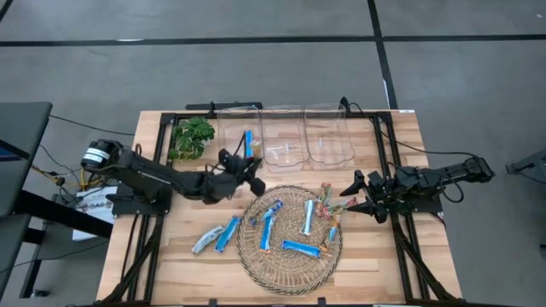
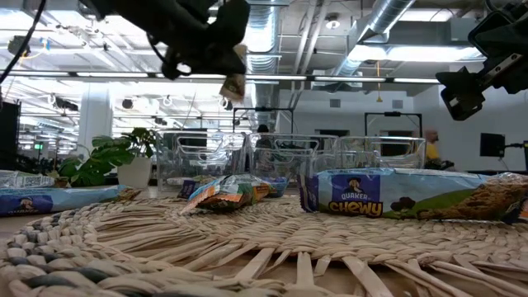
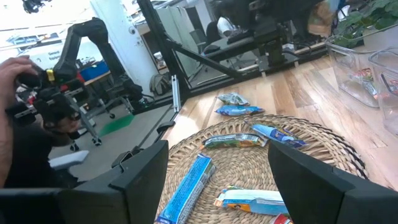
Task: Pick and place Granola Bars by type
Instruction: Put the yellow granola bar into the middle transparent bin
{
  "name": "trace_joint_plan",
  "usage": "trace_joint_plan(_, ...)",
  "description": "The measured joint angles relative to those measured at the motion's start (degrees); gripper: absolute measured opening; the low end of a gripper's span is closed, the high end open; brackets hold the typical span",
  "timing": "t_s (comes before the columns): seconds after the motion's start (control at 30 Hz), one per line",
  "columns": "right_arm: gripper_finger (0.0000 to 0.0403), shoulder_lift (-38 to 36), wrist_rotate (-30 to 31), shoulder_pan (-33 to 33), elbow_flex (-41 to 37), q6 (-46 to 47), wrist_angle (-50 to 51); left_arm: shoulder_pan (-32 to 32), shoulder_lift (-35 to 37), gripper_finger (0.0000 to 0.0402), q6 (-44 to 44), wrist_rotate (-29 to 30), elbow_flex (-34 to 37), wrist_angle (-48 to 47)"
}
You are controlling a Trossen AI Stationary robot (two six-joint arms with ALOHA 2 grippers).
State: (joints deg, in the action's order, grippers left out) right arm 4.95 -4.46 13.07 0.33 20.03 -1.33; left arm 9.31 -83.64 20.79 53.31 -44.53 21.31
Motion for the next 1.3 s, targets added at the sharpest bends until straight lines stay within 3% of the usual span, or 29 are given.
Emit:
trace_joint_plan(0.3, 0.0271, 0.02, 0.00, -0.01, 0.01, -0.01, 0.01, -11.38, 0.00, 0.0046, -11.48, -15.32, -0.36, 6.71)
trace_joint_plan(0.47, 0.0271, 0.02, 0.01, -0.01, -0.01, 0.00, -0.01, -16.38, -2.28, 0.0046, -20.03, -25.07, -5.57, 5.56)
trace_joint_plan(0.9, 0.0271, -0.04, -0.02, -0.01, 0.01, -0.02, 0.00, -23.37, -16.58, 0.0046, -39.97, -32.78, -24.86, -12.91)
trace_joint_plan(1.17, 0.0271, -0.07, -0.06, 0.01, 0.00, 0.00, -0.01, -23.59, -20.14, 0.0046, -46.79, -39.17, -27.25, -24.32)
trace_joint_plan(1.3, 0.0271, -0.04, -0.05, 0.00, 0.01, -0.01, 0.00, -23.65, -20.59, 0.0046, -45.90, -35.47, -27.26, -25.25)
